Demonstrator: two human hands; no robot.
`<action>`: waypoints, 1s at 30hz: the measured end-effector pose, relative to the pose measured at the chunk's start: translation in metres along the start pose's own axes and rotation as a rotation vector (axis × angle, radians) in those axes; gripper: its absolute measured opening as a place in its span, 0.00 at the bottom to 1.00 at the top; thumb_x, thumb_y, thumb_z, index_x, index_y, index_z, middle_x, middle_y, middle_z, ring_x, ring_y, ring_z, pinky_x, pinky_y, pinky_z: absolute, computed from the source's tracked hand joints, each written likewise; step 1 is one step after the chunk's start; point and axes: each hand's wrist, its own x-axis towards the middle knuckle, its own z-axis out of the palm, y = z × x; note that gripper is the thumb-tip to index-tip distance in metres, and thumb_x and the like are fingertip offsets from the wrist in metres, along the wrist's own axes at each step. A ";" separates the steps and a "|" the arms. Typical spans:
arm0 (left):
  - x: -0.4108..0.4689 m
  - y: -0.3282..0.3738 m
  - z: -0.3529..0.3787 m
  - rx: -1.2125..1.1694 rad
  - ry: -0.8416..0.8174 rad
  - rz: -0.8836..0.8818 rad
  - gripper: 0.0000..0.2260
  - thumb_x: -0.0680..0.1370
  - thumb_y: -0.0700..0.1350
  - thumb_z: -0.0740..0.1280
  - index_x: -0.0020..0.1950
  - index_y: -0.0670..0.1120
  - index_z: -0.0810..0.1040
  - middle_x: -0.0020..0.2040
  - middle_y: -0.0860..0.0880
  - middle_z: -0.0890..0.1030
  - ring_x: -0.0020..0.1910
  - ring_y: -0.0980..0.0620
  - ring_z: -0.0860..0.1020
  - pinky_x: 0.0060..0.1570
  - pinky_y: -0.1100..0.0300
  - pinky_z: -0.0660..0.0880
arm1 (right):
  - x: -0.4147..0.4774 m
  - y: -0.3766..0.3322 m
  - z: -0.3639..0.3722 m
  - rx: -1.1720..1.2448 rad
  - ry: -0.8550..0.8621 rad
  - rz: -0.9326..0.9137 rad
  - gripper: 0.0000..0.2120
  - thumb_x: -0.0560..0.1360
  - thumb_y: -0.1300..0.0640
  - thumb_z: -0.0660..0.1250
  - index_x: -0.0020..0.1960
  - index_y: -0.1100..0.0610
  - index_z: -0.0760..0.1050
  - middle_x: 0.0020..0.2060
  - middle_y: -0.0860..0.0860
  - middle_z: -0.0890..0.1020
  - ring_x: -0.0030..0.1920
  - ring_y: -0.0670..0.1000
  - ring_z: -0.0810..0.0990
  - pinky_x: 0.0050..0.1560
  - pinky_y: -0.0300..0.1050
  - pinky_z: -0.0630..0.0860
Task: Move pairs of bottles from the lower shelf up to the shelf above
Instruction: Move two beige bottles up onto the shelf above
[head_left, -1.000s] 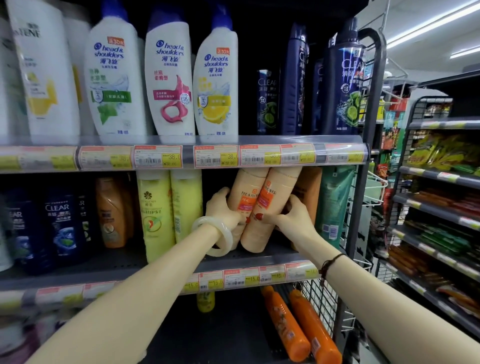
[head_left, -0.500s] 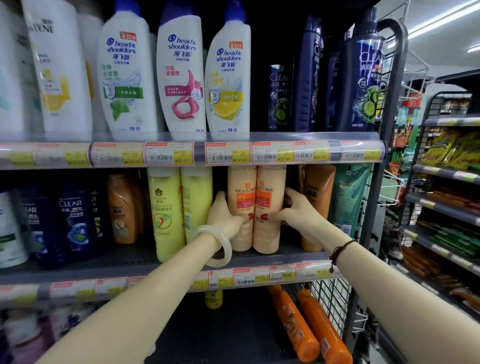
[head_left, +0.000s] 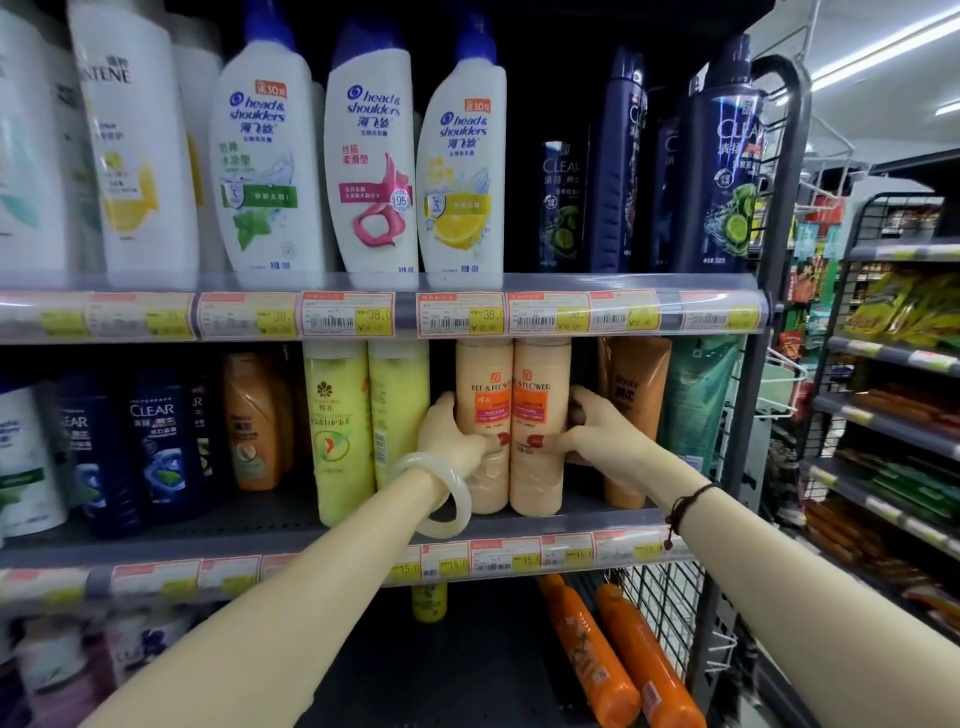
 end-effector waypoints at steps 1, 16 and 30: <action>0.000 0.000 -0.001 0.001 -0.007 -0.001 0.28 0.69 0.36 0.73 0.68 0.42 0.68 0.64 0.44 0.77 0.61 0.45 0.76 0.56 0.57 0.74 | 0.000 0.001 -0.002 0.005 -0.017 0.003 0.29 0.70 0.71 0.70 0.67 0.59 0.66 0.61 0.57 0.78 0.63 0.58 0.76 0.64 0.58 0.74; -0.003 0.001 -0.012 0.051 -0.111 0.033 0.26 0.70 0.38 0.73 0.67 0.43 0.70 0.65 0.45 0.77 0.65 0.46 0.74 0.57 0.59 0.69 | -0.006 0.006 -0.012 0.051 -0.130 0.060 0.27 0.73 0.67 0.68 0.68 0.53 0.65 0.60 0.55 0.78 0.61 0.56 0.77 0.60 0.60 0.75; -0.015 0.004 -0.012 0.027 -0.075 0.010 0.23 0.70 0.36 0.72 0.64 0.43 0.73 0.61 0.45 0.79 0.59 0.47 0.77 0.54 0.58 0.72 | -0.016 0.006 -0.002 0.093 -0.111 0.092 0.26 0.75 0.64 0.68 0.70 0.52 0.65 0.57 0.52 0.78 0.56 0.51 0.77 0.53 0.50 0.75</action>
